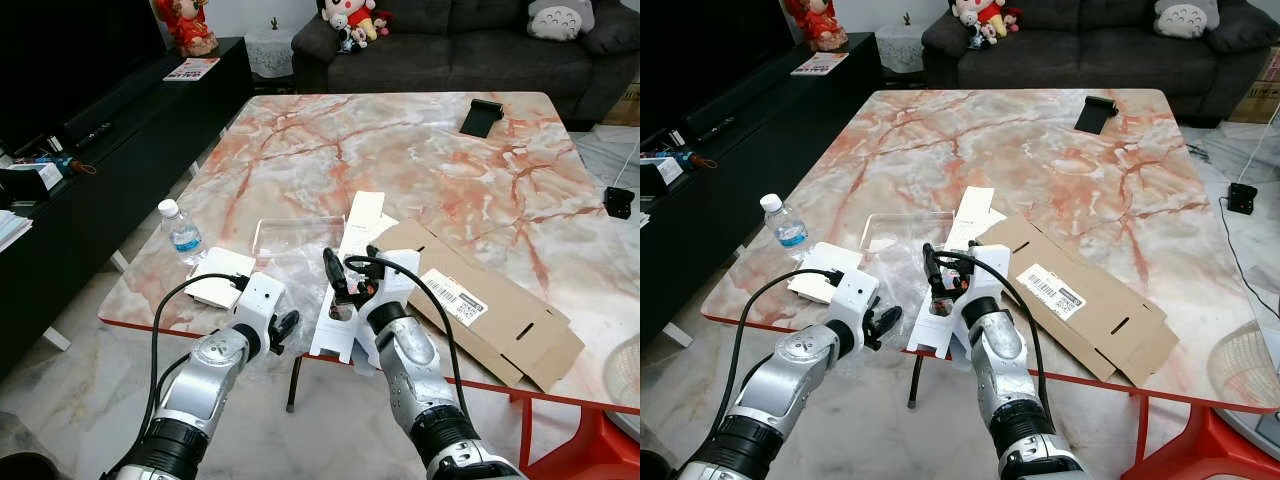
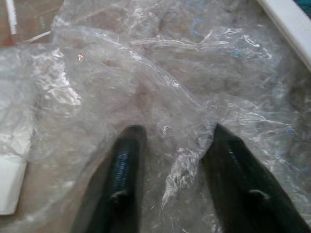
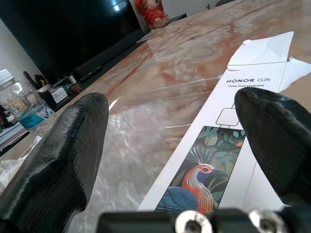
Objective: Picking trash to rubbish bin
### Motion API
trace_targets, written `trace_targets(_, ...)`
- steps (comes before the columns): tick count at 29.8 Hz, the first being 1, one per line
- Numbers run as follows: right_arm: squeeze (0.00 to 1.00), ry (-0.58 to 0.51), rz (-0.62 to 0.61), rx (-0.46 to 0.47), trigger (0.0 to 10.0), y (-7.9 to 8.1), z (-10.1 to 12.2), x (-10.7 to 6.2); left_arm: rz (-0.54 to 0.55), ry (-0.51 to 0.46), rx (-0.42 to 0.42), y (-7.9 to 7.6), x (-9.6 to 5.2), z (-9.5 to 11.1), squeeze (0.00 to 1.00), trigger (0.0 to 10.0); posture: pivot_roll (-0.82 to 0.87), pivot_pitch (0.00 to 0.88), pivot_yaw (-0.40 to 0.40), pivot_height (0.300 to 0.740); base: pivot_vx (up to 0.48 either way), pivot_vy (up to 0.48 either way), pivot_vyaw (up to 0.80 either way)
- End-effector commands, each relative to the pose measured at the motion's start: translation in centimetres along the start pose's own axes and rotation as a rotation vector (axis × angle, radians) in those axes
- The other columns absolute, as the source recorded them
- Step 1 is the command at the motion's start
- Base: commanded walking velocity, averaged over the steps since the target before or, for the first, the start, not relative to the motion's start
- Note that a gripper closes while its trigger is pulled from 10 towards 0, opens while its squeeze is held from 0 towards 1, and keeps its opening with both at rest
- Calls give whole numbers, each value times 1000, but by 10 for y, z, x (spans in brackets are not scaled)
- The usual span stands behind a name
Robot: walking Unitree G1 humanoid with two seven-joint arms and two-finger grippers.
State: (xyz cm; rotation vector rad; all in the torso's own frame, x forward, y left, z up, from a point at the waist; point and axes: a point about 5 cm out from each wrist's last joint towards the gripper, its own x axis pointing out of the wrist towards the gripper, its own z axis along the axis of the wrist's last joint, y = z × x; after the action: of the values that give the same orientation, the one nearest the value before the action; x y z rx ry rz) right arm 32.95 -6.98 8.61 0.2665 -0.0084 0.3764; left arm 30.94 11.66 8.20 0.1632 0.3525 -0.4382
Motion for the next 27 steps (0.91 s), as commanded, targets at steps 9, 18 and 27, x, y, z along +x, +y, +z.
trace_targets(9, 0, -7, 38, 8, 10000, 12, 3, 7, 190, -258, -28, 21, -13, 29, 0, 1922, 75, 26, 96, 740, 0, 0, 0)
trace_targets(18, 0, -14, 46, 9, 10000, 14, 4, 8, 287, -421, -60, 31, -23, 48, 0, 10000, 72, 10, 98, 740, 0, 0, 0)
trace_targets(27, 0, -54, 32, 17, 10000, 14, 9, 10, 328, -544, -27, 32, -24, 67, 0, 10000, 66, 0, 110, 740, 0, 0, 0)
